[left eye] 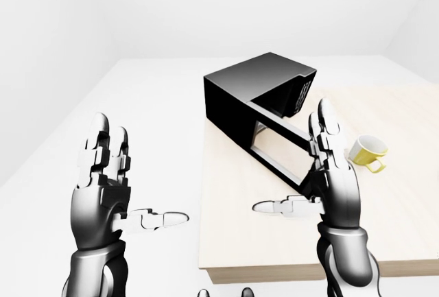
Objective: Close the microwave.
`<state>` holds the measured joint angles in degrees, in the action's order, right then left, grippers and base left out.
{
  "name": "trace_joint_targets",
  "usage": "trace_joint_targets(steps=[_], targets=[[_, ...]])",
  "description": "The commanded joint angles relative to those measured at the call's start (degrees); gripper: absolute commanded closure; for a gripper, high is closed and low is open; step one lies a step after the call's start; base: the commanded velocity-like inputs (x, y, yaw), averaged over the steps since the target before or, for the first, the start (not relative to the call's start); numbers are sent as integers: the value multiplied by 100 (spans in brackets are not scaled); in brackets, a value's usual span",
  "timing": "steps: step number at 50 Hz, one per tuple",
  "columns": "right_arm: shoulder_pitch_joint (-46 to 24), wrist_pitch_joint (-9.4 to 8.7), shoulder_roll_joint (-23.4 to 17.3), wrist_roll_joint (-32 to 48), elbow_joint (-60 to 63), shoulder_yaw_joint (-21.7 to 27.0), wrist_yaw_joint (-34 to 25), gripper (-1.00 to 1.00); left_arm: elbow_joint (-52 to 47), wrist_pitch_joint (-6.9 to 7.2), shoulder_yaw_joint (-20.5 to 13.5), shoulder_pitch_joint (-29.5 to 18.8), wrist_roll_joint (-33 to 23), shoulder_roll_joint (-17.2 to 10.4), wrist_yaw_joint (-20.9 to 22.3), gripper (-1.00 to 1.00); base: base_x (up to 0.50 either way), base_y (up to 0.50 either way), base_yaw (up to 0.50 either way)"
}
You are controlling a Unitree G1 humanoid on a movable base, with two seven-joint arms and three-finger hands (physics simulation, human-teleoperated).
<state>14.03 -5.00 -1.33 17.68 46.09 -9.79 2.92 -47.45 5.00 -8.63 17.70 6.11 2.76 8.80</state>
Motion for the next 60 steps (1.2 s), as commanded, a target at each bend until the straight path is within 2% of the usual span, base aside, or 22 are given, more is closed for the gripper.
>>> trace_joint_targets(steps=[1,6,32,38,53,55,56,57,60], targets=[[-11,0,-1,23,-18,-4,7,-100,-16,0,0,0,-9,5,15,-100,50,0,0],[20,0,3,-33,-27,-23,-6,-100,-31,0,-49,91,148,54,72,-100,50,0,0],[64,0,-33,-135,-134,-66,24,-100,-9,0,-123,58,277,61,43,-100,0,0,0],[-137,0,-28,-117,-945,-50,89,-100,38,0,-77,51,216,56,25,-100,0,0,0],[-420,0,77,-206,-2095,7,127,-100,25,0,-71,57,227,52,7,-100,0,0,0],[-531,48,95,-210,-2452,40,152,-100,29,0,-71,52,225,51,0,-100,0,0,0],[-616,167,111,-236,-2737,71,170,-100,37,0,-67,50,222,50,-3,-100,0,0,0],[-647,210,124,-247,-2843,88,162,-100,33,0,-69,51,227,50,-3,-100,0,0,0],[-708,278,151,-254,-3049,131,151,-100,48,0,-79,33,233,44,-9,-100,0,0,0]])
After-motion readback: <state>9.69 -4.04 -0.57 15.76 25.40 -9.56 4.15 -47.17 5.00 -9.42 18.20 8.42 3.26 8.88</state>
